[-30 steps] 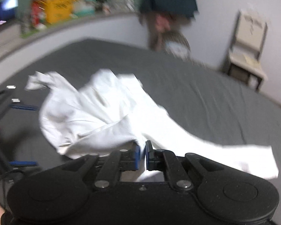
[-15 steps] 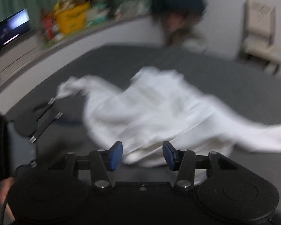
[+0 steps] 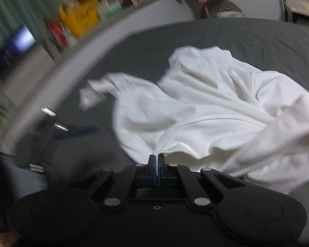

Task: Fold clothes

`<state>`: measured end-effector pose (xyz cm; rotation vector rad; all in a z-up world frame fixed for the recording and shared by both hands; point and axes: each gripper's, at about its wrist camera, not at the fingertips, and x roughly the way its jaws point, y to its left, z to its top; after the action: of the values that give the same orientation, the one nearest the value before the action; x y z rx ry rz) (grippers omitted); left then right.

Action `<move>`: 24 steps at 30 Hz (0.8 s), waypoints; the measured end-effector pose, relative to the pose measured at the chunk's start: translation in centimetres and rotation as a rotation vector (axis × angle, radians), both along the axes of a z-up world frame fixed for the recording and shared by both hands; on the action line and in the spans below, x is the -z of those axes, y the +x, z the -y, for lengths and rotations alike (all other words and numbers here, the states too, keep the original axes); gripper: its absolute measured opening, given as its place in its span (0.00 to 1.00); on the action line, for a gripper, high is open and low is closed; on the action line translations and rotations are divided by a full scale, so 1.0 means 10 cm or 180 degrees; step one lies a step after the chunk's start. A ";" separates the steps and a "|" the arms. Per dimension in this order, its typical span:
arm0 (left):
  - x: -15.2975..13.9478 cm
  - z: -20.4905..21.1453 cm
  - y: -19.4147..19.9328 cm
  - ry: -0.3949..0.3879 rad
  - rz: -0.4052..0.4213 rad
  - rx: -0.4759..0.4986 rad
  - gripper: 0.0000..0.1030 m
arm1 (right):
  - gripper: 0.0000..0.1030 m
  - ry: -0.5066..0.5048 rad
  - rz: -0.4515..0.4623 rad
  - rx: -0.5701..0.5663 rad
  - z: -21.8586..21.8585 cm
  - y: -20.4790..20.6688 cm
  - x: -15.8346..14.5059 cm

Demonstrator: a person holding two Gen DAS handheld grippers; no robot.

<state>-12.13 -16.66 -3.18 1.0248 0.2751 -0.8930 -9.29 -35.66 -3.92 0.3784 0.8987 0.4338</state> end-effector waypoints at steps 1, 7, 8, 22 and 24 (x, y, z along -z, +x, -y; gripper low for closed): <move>0.00 0.01 0.00 0.0011 0.0058 0.0029 0.99 | 0.02 0.0273 0.0000 0.0040 0.13 -0.06 -0.08; -0.17 0.05 -0.05 -0.0180 0.0390 0.0361 0.97 | 0.02 0.1139 -0.0040 0.0187 0.57 -0.17 -0.30; -0.19 0.07 -0.08 -0.0177 0.0476 0.0430 0.94 | 0.02 0.1244 -0.0069 0.0199 0.59 -0.15 -0.29; -0.20 0.18 -0.16 -0.0145 0.0969 0.0348 0.63 | 0.02 0.1854 -0.0453 0.0461 0.61 0.15 -0.10; -0.25 0.19 -0.19 -0.0255 0.1006 0.0329 0.63 | 0.02 0.1837 -0.0439 0.0542 0.62 0.23 -0.09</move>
<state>-14.00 -18.55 -0.68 1.0952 -0.0794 -0.8137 -6.99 -41.87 -2.98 1.0161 0.8559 0.5103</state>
